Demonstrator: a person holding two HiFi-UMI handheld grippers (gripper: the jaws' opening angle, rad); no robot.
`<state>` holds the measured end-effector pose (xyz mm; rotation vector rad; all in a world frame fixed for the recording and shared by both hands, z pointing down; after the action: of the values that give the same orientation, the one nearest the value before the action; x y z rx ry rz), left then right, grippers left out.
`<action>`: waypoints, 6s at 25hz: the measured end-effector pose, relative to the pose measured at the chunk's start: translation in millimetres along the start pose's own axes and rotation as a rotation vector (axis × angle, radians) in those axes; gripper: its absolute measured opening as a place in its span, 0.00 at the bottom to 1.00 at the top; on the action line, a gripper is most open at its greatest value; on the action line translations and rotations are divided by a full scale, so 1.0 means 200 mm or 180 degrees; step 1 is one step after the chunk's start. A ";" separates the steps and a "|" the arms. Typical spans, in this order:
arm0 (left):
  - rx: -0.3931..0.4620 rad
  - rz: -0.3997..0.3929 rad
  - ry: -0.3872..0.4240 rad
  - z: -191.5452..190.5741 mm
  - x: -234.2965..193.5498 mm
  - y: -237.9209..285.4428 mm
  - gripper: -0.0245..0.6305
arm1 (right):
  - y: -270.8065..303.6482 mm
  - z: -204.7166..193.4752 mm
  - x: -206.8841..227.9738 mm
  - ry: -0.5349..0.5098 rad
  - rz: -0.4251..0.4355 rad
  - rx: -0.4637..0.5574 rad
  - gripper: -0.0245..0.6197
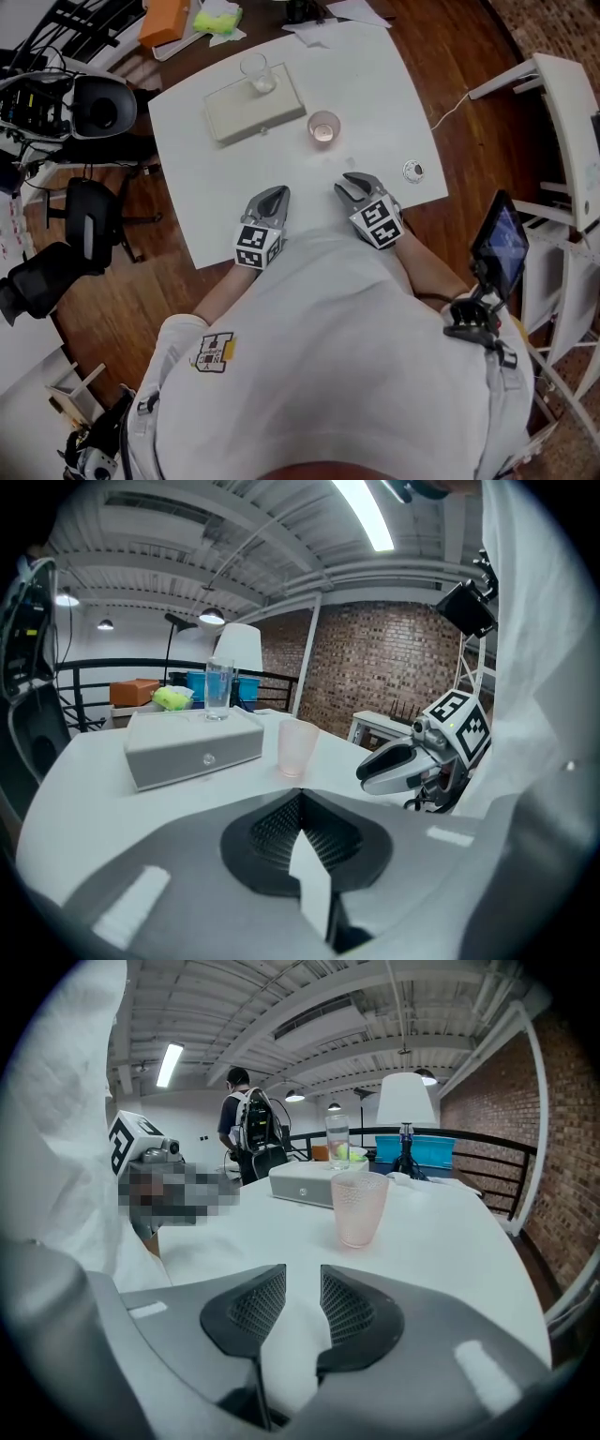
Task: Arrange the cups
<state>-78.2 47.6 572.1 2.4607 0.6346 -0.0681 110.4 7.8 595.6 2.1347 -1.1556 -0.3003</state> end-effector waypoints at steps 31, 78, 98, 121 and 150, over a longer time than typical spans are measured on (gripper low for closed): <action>0.0178 -0.1118 0.1642 0.33 -0.03 0.88 0.69 | -0.12 -0.08 0.28 0.0196 -0.0252 -0.0114 0.35; 0.0592 0.0408 0.1317 0.74 -0.75 0.01 0.61 | 0.06 0.18 -0.03 -0.0428 0.0048 0.0083 0.31; 0.0497 0.0228 0.1229 0.77 -1.10 0.29 0.61 | 0.04 0.13 -0.06 -0.0094 -0.0382 -0.0127 0.31; 0.0366 0.0028 0.1034 0.63 -1.17 0.46 0.61 | 0.06 0.11 -0.08 0.0040 -0.0497 -0.0304 0.31; 0.0527 0.0133 0.1074 0.69 -1.12 0.30 0.69 | 0.03 0.11 -0.11 0.0084 -0.0475 -0.0093 0.30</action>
<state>-235.4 -168.4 532.2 2.6695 0.7440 0.3300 82.9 12.6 581.3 2.1969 -0.9732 -0.3528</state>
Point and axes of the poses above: the fingertips, and each gripper's own axes: y forward along the fingers, x to its right, z out of its top, the point moved 6 cm from there along -y, backward along the fingers, and after that the axes turned 2 degrees about -x, right-handed, at the moved point
